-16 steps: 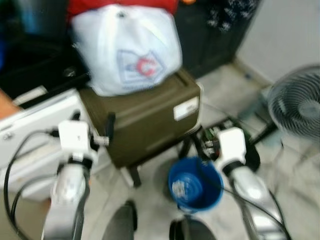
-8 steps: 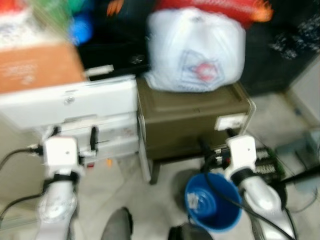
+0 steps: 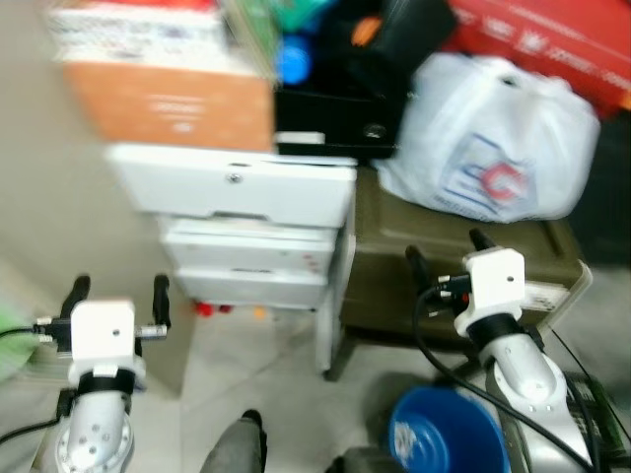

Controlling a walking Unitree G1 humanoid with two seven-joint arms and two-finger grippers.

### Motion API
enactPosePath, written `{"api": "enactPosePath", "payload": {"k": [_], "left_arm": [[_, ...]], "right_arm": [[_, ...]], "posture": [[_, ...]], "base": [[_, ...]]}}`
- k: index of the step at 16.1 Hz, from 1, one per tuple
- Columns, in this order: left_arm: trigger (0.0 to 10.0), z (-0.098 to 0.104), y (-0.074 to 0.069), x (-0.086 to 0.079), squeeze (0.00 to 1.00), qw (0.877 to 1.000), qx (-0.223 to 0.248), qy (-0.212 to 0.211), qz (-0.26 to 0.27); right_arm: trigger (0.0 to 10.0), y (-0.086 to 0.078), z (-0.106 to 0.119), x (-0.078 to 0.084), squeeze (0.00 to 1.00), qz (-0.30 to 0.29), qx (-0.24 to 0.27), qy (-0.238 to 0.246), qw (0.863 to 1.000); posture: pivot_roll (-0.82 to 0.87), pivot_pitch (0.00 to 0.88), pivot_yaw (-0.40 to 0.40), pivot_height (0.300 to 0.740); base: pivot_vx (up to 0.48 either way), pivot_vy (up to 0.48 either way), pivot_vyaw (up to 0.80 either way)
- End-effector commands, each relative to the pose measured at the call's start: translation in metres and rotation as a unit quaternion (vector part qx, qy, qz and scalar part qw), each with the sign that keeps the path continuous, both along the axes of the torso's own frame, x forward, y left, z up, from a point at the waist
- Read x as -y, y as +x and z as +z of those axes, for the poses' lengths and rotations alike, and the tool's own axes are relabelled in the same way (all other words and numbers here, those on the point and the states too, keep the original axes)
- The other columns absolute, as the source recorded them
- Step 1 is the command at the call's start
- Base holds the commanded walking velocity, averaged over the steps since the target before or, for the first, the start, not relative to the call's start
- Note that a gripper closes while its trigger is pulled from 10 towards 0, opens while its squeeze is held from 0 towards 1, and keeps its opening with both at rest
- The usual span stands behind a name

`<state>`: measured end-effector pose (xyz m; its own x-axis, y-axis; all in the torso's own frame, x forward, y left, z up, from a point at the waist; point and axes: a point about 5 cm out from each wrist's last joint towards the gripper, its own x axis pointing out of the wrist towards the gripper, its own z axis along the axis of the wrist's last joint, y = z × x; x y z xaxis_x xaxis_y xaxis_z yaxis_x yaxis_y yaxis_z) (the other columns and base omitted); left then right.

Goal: Clean up the room

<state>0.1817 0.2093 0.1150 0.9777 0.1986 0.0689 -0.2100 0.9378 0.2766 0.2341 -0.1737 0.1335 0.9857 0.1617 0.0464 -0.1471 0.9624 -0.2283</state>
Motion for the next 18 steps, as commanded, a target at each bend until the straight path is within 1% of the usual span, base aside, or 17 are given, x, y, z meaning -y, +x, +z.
{"api": "enactPosePath", "payload": {"k": [1, 2, 5, 6, 8, 9, 11, 13, 14, 15, 16, 18], "left_arm": [[10.0, -0.006, -0.004, -0.003, 0.00, 1.000, -0.013, 0.004, 0.008], [10.0, -0.007, -0.002, -0.002, 0.00, 1.000, -0.012, 0.004, 0.007], [10.0, -0.005, 0.011, 0.001, 0.00, 1.000, 0.001, 0.014, 0.001], [10.0, -0.002, 0.017, 0.000, 0.00, 1.000, 0.007, 0.017, 0.004], [10.0, -0.001, 0.021, 0.000, 0.00, 0.999, 0.010, 0.032, 0.008], [10.0, -0.001, 0.023, 0.002, 0.00, 0.999, 0.008, 0.032, 0.006], [10.0, -0.009, 0.025, 0.007, 0.00, 1.000, -0.004, 0.028, -0.013], [10.0, -0.008, 0.035, 0.015, 0.00, 0.999, -0.001, 0.028, -0.038], [10.0, -0.007, 0.037, 0.016, 0.00, 0.999, -0.001, 0.028, -0.040], [10.0, -0.007, 0.040, 0.018, 0.00, 0.999, 0.001, 0.027, -0.046], [10.0, -0.008, 0.040, 0.019, 0.00, 0.999, 0.001, 0.027, -0.046], [10.0, -0.007, 0.039, 0.019, 0.00, 0.999, 0.002, 0.028, -0.044]], "right_arm": [[10.0, -0.002, -0.005, 0.004, 0.00, -0.013, -0.012, -0.004, 1.000], [10.0, -0.001, -0.007, 0.001, 0.00, -0.013, -0.012, -0.002, 1.000], [10.0, 0.008, -0.005, -0.003, 0.00, -0.012, 0.000, 0.003, 1.000], [10.0, 0.012, -0.002, 0.000, 0.00, -0.023, 0.006, 0.013, 1.000], [10.0, 0.015, -0.002, 0.003, 0.00, -0.040, 0.013, 0.011, 0.999], [10.0, 0.016, -0.003, 0.002, 0.00, -0.048, 0.011, 0.020, 0.999], [10.0, 0.012, -0.007, -0.001, 0.00, -0.054, 0.009, 0.028, 0.998], [10.0, 0.008, -0.011, 0.000, 0.00, -0.073, 0.008, 0.019, 0.997], [10.0, 0.007, -0.012, 0.000, 0.00, -0.071, 0.008, 0.017, 0.997], [10.0, 0.006, -0.012, -0.001, 0.00, -0.067, 0.008, 0.013, 0.998], [10.0, 0.007, -0.012, -0.002, 0.00, -0.059, 0.009, 0.005, 0.998], [10.0, 0.009, -0.012, -0.003, 0.00, -0.047, 0.004, 0.008, 0.999]], "posture": [[-0.01, 0.118, -0.087, 0.740], [0.00, 0.108, -0.085, 0.740], [0.00, 0.098, -0.075, 0.740], [0.00, 0.103, -0.073, 0.740], [0.02, 0.105, -0.061, 0.740], [0.02, 0.107, -0.059, 0.740], [-0.01, 0.105, -0.026, 0.740], [-0.03, 0.103, 0.000, 0.740], [-0.04, 0.102, 0.000, 0.740], [-0.04, 0.102, 0.000, 0.740], [-0.04, 0.101, -0.013, 0.740], [-0.02, 0.108, -0.035, 0.740]], "base": [[0.000, 0.000, 0.80], [0.000, 0.000, 0.80], [0.000, 0.000, 0.75], [0.000, 0.000, 0.00], [0.000, 0.000, 0.00], [0.000, 0.000, 0.00], [0.000, 0.000, 0.00], [0.000, 0.000, 0.00], [0.000, 0.000, 0.00], [0.000, 0.000, 0.80], [0.000, 0.000, 0.80], [0.000, 0.000, 0.80]]}}
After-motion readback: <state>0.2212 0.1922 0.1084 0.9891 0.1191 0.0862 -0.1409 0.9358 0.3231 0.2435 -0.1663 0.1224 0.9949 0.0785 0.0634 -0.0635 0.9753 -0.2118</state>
